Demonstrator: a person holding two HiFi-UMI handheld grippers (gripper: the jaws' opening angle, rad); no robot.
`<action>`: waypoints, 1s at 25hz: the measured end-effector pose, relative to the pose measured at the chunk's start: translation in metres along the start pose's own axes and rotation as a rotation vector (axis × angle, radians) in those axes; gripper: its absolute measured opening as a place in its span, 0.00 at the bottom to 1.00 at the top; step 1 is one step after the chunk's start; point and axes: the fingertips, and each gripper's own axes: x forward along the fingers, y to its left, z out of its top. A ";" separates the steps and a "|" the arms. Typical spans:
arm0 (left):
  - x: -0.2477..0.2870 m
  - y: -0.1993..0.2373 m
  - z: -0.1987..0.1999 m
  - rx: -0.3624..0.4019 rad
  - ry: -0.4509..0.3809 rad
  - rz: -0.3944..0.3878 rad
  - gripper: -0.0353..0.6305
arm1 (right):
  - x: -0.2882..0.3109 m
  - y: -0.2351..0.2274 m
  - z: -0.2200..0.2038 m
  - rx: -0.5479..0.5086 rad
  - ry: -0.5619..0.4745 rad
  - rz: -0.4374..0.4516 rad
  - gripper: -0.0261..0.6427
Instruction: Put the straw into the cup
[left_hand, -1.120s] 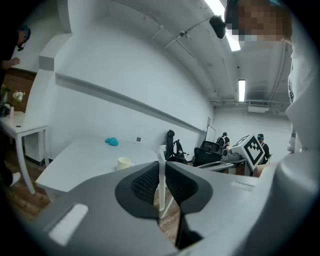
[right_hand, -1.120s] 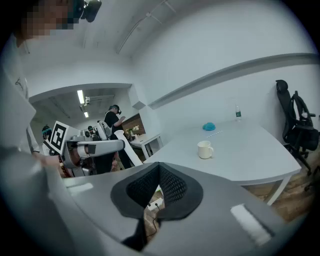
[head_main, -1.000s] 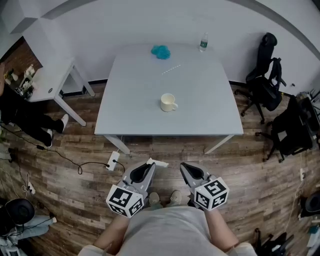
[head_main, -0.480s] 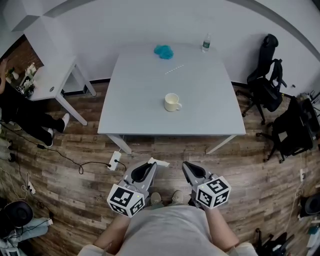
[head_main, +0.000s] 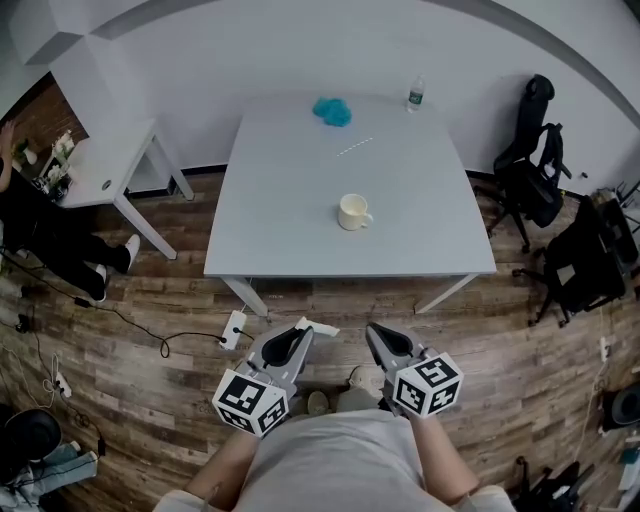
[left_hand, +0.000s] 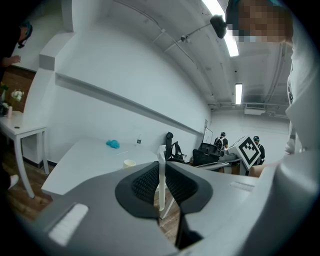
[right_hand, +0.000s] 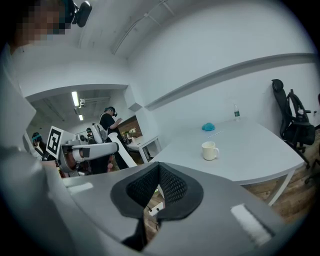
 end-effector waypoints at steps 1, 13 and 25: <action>0.002 0.001 0.000 0.001 -0.001 -0.003 0.14 | 0.001 -0.002 0.000 0.000 -0.002 -0.004 0.05; 0.067 0.041 0.006 -0.032 -0.015 0.031 0.14 | 0.052 -0.043 0.010 0.026 0.027 0.092 0.05; 0.162 0.098 0.046 -0.062 -0.043 0.084 0.14 | 0.117 -0.132 0.083 0.002 0.021 0.132 0.05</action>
